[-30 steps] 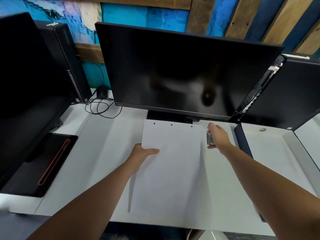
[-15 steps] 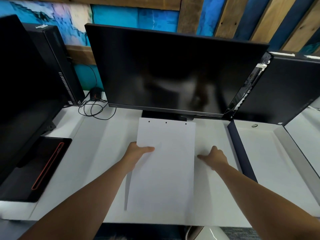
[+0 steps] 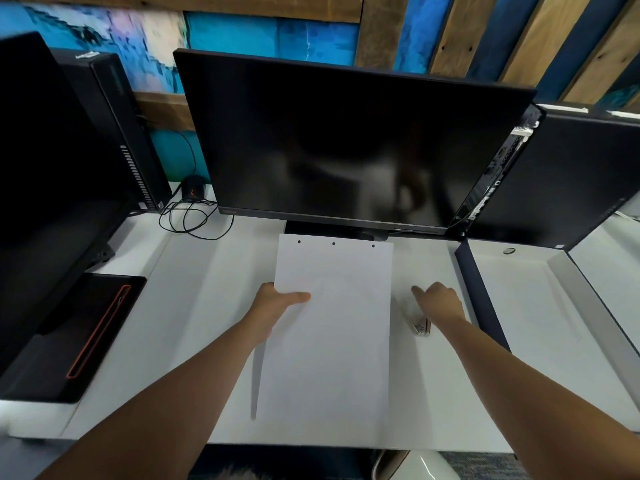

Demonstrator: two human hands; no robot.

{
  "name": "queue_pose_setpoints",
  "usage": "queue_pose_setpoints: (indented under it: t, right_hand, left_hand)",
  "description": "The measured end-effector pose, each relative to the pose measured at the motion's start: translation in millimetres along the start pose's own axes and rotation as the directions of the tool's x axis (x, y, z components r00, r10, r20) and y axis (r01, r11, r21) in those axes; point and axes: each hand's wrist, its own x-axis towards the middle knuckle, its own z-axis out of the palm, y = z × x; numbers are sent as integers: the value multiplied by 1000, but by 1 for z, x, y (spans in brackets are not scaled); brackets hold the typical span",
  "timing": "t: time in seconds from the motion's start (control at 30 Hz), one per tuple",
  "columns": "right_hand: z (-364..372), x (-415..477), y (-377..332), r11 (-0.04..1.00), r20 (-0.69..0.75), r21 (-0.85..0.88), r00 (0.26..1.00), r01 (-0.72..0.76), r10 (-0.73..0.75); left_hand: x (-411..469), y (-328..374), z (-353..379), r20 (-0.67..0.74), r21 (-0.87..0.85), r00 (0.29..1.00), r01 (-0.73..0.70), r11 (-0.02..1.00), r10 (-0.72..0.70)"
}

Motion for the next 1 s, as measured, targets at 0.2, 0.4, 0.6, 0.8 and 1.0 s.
queue_pose_setpoints:
  t: [0.2, 0.4, 0.6, 0.8, 1.0]
  right_hand:
    - [-9, -23, -30, 844, 48, 517, 979, 144, -197]
    - [-6, -41, -40, 523, 251, 850, 918, -58, -306]
    - [-6, -55, -39, 549, 319, 835, 839, -30, -440]
    - [-14, -59, -38, 525, 285, 851, 842, -3, -457]
    - [-34, -72, -45, 474, 225, 878, 824, 60, -520]
  left_hand:
    - [0, 2, 3, -3, 0, 1000, 0, 1000, 0]
    - [0, 9, 1, -3, -13, 1000, -2, 1000, 2]
    - [-7, 16, 0, 0, -27, 1000, 7, 1000, -7]
    - [-17, 29, 3, 33, -40, 999, -39, 998, 41]
    - [-27, 45, 8, 69, -54, 990, -118, 991, 122]
